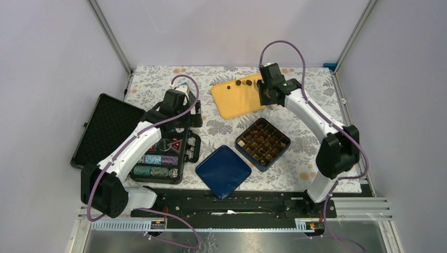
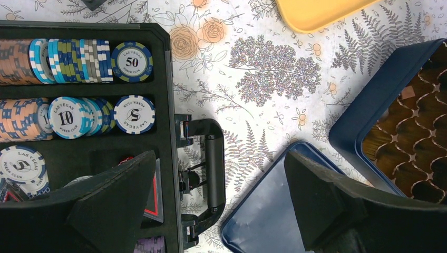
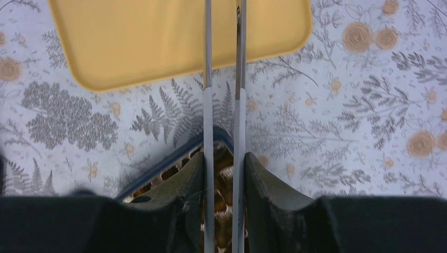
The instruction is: Pack the chocolate
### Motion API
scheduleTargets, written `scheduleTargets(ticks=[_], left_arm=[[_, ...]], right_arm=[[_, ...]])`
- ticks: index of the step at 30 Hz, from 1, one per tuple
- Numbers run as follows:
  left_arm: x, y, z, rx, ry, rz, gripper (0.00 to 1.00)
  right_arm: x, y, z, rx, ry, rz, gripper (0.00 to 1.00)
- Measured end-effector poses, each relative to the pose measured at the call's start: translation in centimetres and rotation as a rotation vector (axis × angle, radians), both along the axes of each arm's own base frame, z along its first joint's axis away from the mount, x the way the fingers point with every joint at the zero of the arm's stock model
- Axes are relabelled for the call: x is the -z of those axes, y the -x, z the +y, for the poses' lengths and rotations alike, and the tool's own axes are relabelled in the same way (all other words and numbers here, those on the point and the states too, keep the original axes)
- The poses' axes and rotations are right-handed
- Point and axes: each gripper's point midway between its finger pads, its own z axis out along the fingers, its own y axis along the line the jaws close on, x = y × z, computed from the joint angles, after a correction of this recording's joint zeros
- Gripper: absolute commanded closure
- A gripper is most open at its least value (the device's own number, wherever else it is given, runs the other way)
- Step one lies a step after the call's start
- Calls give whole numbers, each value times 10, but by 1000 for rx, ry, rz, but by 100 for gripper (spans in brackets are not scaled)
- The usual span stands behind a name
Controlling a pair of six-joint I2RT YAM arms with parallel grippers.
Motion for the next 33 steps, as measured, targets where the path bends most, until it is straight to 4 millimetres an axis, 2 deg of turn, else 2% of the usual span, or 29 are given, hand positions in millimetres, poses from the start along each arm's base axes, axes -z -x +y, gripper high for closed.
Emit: scheduleTargets(ticks=[4, 11, 17, 21, 24, 30, 33], left_arm=[[1, 1, 0, 0, -1, 2, 1], [-2, 1, 1, -3, -2, -6, 1], [-1, 1, 3, -9, -10, -3, 1], [-1, 1, 3, -11, -7, -2, 1], [-1, 1, 3, -15, -3, -1, 1], [10, 8, 3, -17, 4, 26, 1], [13, 10, 2, -17, 8, 35, 1]], right_arm=[[-19, 30, -13, 2, -21, -19, 84], [-47, 100, -39, 9, -69, -16, 84], [-61, 153, -55, 25, -125, 5, 83], [-58, 182, -58, 26, -168, 56, 83], [-49, 197, -60, 31, -179, 105, 84], [-22, 218, -57, 36, -204, 202, 84], [-17, 226, -58, 40, -211, 235, 84]])
